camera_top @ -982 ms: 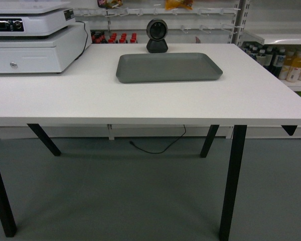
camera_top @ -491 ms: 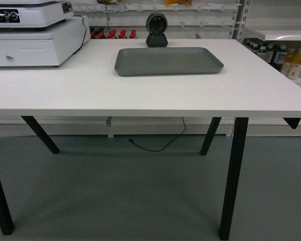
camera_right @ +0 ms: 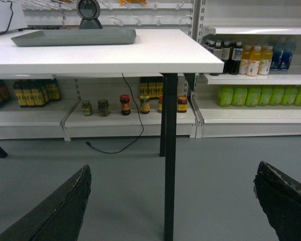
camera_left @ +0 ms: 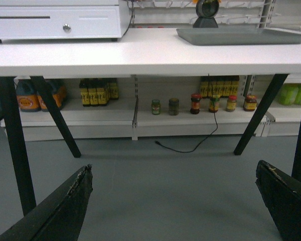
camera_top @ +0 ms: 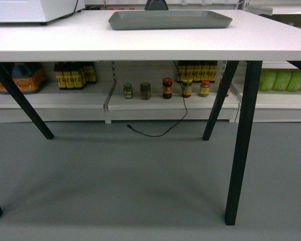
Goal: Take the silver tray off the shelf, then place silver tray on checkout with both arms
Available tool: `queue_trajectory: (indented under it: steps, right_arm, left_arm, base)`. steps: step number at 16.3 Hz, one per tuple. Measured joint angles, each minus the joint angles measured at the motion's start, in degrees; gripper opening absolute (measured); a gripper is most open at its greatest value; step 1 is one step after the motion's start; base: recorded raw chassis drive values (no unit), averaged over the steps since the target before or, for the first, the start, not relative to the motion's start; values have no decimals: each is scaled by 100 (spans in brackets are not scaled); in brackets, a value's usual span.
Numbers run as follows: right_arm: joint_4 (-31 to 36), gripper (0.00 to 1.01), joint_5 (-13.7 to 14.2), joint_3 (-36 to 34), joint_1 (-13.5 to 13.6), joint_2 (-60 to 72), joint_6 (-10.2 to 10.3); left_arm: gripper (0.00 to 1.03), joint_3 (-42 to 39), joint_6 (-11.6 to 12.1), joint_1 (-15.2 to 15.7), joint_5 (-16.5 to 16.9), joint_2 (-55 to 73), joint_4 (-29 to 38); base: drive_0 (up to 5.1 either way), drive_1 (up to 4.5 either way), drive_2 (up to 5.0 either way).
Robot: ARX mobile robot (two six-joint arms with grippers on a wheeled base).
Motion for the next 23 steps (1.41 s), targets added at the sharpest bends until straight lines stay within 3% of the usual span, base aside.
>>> queue_trajectory:
  steps: [23]
  right_arm:
    - [-9, 98, 2, 0, 0, 0, -11]
  left_arm:
    - [98, 0, 2, 0, 0, 0, -11]
  base:
    - [0, 0, 0]
